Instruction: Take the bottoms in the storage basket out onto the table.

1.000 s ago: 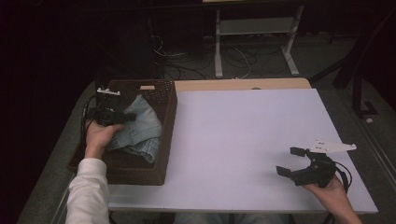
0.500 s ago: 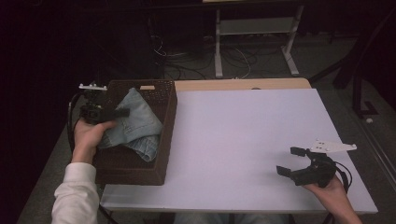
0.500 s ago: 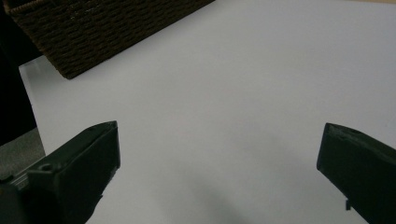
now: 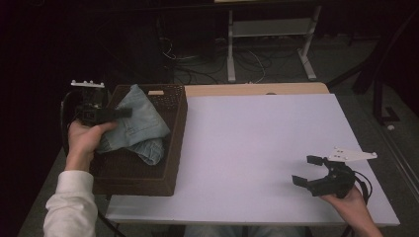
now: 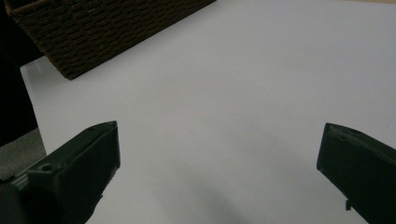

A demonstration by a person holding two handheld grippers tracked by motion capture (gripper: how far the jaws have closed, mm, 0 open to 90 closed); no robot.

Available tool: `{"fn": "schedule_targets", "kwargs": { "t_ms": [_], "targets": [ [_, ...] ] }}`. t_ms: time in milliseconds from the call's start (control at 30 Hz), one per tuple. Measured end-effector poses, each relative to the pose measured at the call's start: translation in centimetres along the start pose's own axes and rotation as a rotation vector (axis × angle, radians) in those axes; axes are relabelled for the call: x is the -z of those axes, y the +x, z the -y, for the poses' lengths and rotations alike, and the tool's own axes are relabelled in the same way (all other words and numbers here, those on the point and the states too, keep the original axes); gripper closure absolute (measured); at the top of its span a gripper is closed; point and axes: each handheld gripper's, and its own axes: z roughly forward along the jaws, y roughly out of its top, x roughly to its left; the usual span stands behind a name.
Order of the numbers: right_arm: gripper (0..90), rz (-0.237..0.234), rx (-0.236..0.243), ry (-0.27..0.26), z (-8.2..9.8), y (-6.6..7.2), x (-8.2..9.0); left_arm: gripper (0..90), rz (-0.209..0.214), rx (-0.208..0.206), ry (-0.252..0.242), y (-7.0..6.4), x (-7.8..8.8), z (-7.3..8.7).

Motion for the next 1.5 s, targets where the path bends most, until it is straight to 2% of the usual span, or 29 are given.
{"fn": "schedule_targets", "kwargs": {
  "t_ms": [667, 1267, 1500],
  "targets": [
    [0.0, -0.006, 0.005, 0.003, -0.1, 0.0, -0.2, 79.9, 0.004, -0.048, -0.048, -2.0, 4.1, -3.1],
    [0.0, -0.011, 0.006, -0.001, -0.2, 0.1, -0.2, 79.9, 0.043, -0.081, -0.114, -3.9, 7.7, -5.0],
    [0.0, -0.013, 0.004, -0.009, -0.2, 0.2, 0.0, 80.0, 0.092, -0.06, -0.155, -4.4, 8.2, -5.5]
  ]
}}
